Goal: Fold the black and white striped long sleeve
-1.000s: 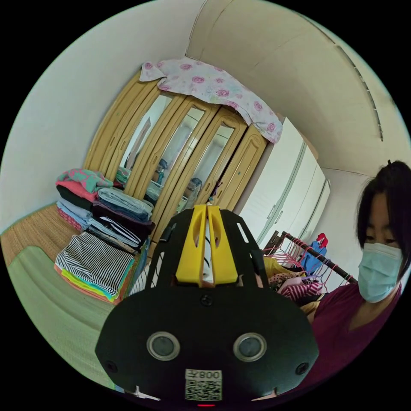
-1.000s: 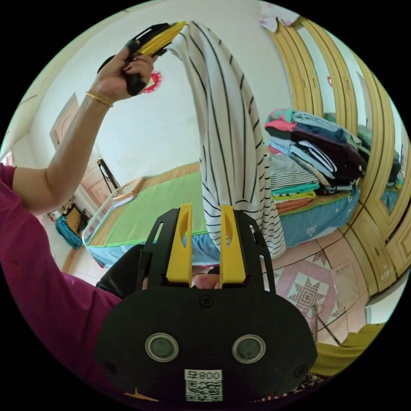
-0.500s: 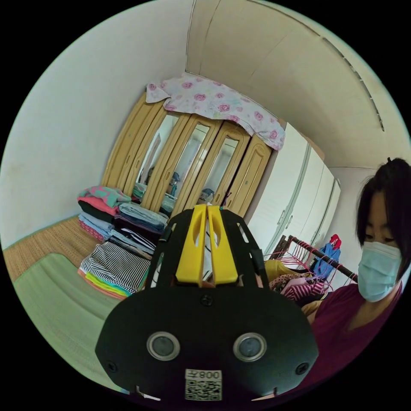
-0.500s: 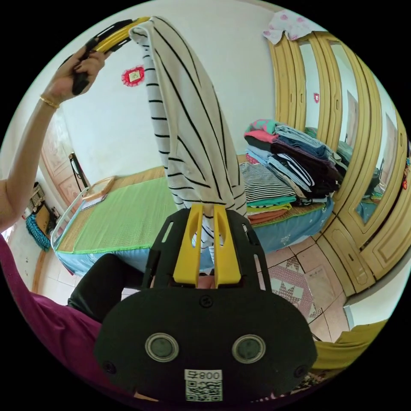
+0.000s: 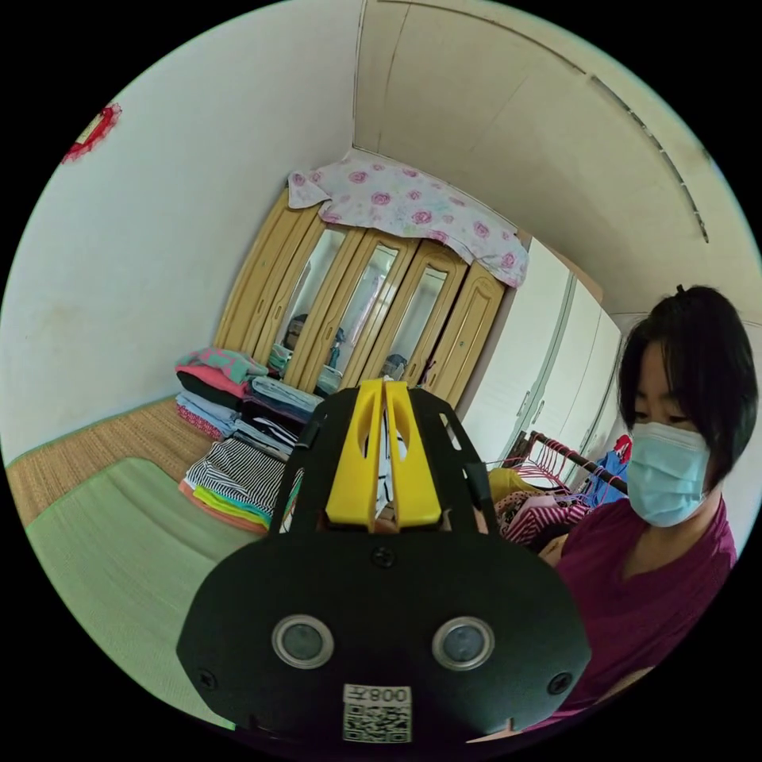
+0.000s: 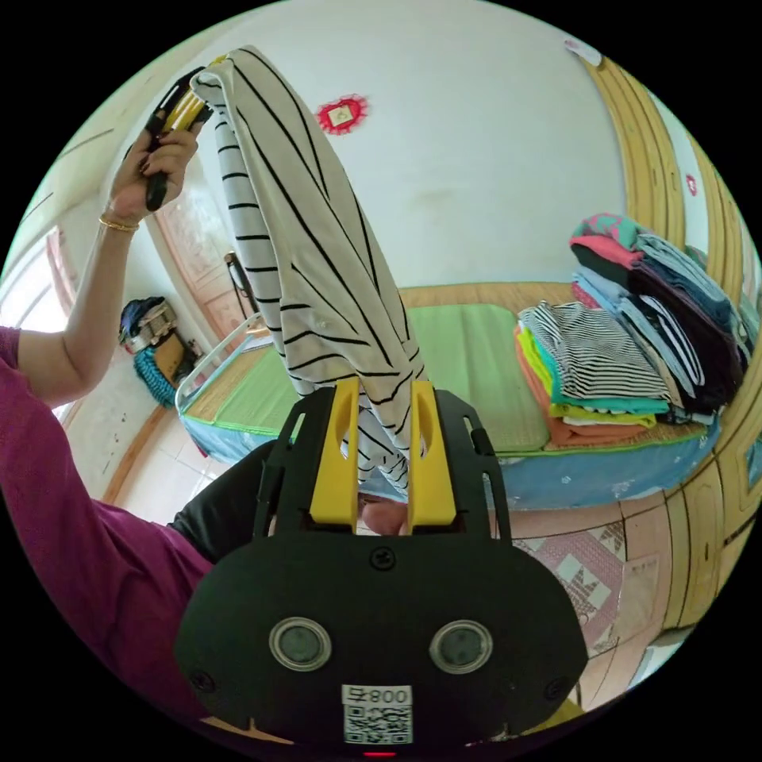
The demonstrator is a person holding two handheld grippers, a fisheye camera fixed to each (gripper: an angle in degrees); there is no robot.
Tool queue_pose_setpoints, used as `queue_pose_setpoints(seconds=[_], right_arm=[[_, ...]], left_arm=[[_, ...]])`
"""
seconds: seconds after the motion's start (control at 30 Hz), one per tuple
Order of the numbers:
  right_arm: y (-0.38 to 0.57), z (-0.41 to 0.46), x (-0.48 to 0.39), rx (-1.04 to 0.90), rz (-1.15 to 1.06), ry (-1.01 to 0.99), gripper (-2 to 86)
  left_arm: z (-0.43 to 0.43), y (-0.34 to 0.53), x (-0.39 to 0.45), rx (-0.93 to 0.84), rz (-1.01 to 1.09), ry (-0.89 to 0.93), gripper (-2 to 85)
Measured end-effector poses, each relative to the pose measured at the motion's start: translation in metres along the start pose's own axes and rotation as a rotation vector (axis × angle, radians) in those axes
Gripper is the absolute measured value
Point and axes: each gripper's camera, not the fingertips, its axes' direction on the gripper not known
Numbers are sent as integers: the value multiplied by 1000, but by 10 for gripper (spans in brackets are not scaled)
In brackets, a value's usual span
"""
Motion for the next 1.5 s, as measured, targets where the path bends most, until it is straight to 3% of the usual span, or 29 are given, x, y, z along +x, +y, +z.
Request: queue_pose_setpoints(seconds=[0.23, 0.63, 1.17, 1.5], right_arm=[[-36, 42, 13, -34, -72, -70, 35], [-87, -58, 74, 177, -40, -7, 3], [-154, -206, 3, 587, -359, 109, 2], [-145, -228, -36, 662, -488, 39, 3]], left_arm=[[-78, 91, 10, 1, 3, -101, 1], [-236, 270, 42, 56, -73, -353, 2], [-360, 449, 209, 292, 179, -457, 2], [-408, 565, 286, 388, 262, -493, 2]])
